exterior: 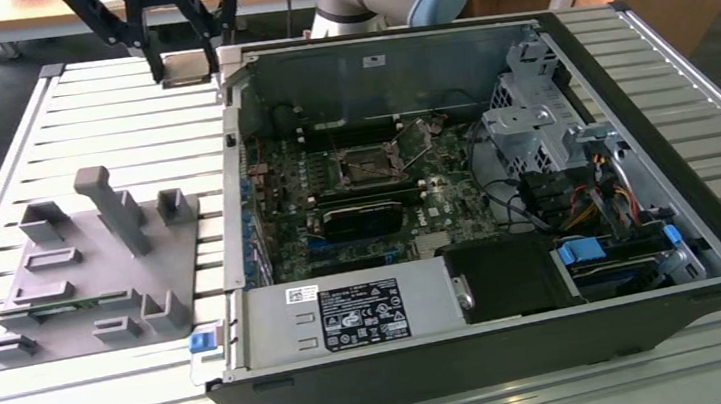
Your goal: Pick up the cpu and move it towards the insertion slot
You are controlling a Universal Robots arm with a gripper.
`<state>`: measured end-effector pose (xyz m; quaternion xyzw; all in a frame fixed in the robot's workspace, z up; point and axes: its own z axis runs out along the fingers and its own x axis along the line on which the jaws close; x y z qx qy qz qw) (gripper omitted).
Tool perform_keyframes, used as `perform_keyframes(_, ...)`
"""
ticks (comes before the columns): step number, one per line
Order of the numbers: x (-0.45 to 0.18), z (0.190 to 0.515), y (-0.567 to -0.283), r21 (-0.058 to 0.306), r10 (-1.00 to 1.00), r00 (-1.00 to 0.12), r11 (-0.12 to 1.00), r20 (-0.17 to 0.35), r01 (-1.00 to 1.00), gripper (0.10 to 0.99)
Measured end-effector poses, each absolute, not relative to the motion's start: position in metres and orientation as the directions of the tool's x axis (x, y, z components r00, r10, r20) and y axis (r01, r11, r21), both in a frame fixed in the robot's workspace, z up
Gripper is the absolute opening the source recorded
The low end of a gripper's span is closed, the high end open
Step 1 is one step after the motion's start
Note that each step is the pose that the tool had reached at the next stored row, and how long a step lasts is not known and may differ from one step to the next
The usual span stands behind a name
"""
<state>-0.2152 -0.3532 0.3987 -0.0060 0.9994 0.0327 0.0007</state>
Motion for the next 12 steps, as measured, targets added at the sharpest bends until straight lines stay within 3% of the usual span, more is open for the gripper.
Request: perform_keyframes(12,-0.189,0.399,-0.353,0.067,-0.012,-1.000,0.998,-0.002,-0.012,0.541)
